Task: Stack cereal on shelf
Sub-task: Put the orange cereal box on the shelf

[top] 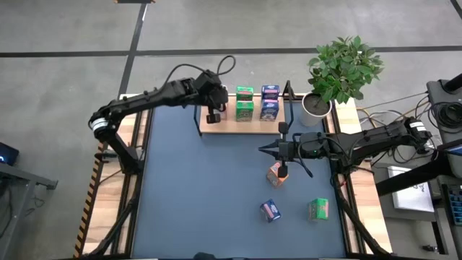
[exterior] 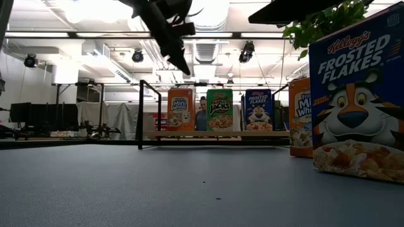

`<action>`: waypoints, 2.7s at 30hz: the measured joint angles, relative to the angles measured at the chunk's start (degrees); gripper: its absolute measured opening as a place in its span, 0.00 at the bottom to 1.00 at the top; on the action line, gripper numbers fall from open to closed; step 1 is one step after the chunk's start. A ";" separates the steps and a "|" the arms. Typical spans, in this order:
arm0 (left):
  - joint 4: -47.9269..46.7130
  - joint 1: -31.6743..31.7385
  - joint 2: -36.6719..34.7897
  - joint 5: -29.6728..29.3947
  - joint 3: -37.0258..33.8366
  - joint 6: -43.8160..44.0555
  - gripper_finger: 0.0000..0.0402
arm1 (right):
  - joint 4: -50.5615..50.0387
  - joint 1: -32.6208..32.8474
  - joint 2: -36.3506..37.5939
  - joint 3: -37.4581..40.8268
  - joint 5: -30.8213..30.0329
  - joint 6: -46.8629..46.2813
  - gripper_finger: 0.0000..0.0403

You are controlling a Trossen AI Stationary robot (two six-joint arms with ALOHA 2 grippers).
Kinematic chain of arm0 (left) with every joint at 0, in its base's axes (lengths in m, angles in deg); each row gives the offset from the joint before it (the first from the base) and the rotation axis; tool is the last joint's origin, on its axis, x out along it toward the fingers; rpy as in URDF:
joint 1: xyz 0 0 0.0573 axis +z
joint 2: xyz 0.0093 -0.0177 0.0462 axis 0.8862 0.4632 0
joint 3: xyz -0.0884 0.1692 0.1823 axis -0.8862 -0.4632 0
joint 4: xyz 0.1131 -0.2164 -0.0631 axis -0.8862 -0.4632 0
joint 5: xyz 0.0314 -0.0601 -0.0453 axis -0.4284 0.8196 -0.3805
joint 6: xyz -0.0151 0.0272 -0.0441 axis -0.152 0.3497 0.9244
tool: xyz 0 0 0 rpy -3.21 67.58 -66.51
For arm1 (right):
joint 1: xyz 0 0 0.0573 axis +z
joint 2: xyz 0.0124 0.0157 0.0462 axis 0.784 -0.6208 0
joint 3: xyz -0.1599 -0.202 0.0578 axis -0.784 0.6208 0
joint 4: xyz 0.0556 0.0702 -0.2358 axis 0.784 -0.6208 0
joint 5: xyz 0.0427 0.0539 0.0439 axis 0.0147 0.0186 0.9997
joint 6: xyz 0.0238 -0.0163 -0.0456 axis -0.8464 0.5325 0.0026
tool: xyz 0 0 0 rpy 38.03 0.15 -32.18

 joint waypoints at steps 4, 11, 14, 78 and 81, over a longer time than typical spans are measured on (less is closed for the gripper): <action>-2.77 0.34 0.13 5.61 0.00 4.42 0.00 | 0.08 0.00 0.00 0.00 0.01 -1.17 0.02; -5.98 -5.78 -3.32 7.44 -0.04 9.78 0.00 | -0.08 0.63 -0.07 -0.17 -0.10 -11.60 0.02; -5.50 -10.02 -6.04 7.44 -0.68 11.72 0.00 | -1.80 2.53 -0.33 -0.24 0.00 -16.22 0.02; 13.55 -33.26 -28.91 -2.12 -26.36 19.72 0.00 | -74.45 7.51 -35.61 -35.06 8.09 -74.33 0.56; 13.70 -33.26 -29.18 -2.14 -26.86 19.97 0.00 | -74.29 7.47 -35.58 -35.04 8.17 -74.34 0.47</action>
